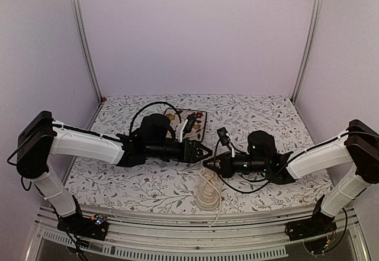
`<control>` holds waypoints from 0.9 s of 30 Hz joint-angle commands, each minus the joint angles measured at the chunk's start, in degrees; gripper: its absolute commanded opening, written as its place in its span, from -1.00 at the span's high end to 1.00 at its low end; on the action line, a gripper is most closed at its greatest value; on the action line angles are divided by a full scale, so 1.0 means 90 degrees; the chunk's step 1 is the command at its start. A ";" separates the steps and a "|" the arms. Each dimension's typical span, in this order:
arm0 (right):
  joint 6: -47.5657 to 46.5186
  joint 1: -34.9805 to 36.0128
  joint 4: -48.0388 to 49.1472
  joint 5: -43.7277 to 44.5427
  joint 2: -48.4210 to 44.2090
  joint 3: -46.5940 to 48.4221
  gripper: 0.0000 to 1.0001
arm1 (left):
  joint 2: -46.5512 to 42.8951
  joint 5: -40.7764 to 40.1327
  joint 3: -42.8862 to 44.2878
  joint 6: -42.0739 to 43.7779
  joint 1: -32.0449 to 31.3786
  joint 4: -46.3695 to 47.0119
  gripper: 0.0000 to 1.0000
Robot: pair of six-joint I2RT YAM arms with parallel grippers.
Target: Tie the shoes
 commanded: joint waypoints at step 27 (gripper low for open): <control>0.0026 0.0600 -0.1876 0.0783 -0.1715 -0.1037 -0.21 | 0.0419 0.0374 0.0069 -0.0337 0.0090 0.0684 1.00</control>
